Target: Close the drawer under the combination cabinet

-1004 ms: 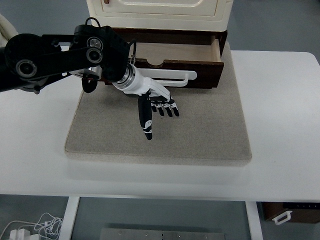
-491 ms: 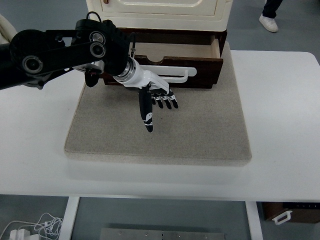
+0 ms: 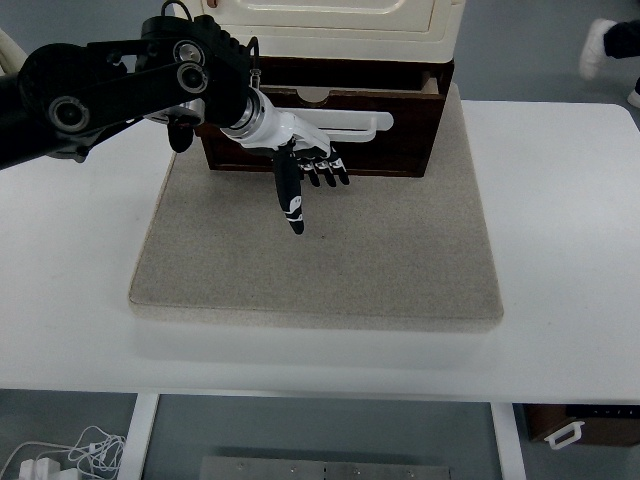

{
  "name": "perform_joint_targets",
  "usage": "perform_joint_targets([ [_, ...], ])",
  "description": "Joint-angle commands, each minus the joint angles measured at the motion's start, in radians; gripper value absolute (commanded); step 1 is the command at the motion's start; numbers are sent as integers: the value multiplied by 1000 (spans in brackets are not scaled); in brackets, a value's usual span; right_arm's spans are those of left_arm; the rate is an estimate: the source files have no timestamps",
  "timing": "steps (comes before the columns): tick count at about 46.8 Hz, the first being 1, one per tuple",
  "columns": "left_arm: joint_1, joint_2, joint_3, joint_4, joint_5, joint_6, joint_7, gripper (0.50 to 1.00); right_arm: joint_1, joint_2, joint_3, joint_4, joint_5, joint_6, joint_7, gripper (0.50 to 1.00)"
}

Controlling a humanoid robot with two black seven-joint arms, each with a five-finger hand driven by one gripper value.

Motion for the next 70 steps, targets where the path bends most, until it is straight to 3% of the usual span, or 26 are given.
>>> perform_joint_targets([
  [1,1,-1,-1,12,3,-1,0,996,0,0,0,1,0,1,0,952],
  [31,10,-26,-15,147,9,6,-11,996,0,0,0,0,0,-1,0,952],
  [70,15,-32,-50,177,25,7,-31,996,0,0,0,1,0,-1,0,952],
])
